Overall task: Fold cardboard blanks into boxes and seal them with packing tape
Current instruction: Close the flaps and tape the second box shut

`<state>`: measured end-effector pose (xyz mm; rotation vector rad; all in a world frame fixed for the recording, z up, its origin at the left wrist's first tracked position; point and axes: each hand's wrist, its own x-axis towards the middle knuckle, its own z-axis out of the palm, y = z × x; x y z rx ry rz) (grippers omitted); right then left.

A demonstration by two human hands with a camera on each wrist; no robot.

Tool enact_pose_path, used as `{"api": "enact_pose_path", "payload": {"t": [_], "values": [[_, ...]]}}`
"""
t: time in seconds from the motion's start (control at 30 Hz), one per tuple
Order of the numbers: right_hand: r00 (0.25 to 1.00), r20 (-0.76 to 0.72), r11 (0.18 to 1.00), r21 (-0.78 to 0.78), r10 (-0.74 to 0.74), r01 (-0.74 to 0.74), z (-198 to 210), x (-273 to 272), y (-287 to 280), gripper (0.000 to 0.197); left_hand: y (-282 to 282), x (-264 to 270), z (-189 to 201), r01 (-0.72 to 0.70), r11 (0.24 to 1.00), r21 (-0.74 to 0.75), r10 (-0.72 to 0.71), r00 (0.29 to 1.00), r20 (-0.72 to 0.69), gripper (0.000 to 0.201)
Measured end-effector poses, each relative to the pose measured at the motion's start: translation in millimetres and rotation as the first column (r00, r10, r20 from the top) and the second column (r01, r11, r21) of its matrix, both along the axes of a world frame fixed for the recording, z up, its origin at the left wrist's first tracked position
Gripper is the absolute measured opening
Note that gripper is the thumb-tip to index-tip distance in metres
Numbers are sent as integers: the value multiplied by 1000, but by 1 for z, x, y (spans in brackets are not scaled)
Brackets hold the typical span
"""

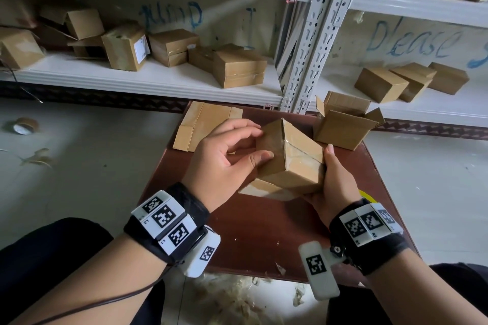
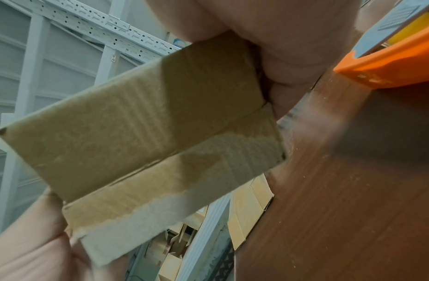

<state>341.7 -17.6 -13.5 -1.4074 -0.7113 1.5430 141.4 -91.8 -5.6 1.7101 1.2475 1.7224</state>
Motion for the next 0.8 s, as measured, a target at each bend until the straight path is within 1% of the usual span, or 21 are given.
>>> {"api": "enact_pose_path", "payload": {"t": [0.13, 0.27, 0.33, 0.4, 0.5, 0.6, 0.7, 0.8], "values": [[1000, 8, 1000, 1, 11, -11, 0, 0, -1, 47, 4, -3, -1, -84, 994, 76, 91, 991, -102, 12], [999, 42, 1000, 6, 20, -20, 1, -1, -3, 51, 7, -6, -2, -111, 991, 71, 117, 989, -90, 4], [998, 58, 1000, 7, 20, -21, 1, -2, -3, 50, 7, -6, -2, -107, 992, 60, 111, 991, -76, 2], [998, 62, 1000, 9, 22, -23, 1, -2, -2, 50, 8, -6, -1, -85, 996, 34, 87, 995, -51, 3], [997, 73, 999, 16, 33, -34, 1, -1, -2, 50, 8, -11, 2, -30, 999, -43, 29, 999, -36, 13], [995, 88, 999, 16, 47, -48, 0, -1, -2, 49, 9, -17, 4, -14, 993, -121, -3, 990, -138, 14], [995, 93, 999, 8, 42, -43, 0, -1, -2, 48, 6, -18, 6, -49, 982, -183, 5, 972, -233, 12], [994, 100, 999, 8, 39, -40, 0, -2, -1, 48, 6, -16, 6, -90, 977, -191, 26, 949, -313, 12]]}}
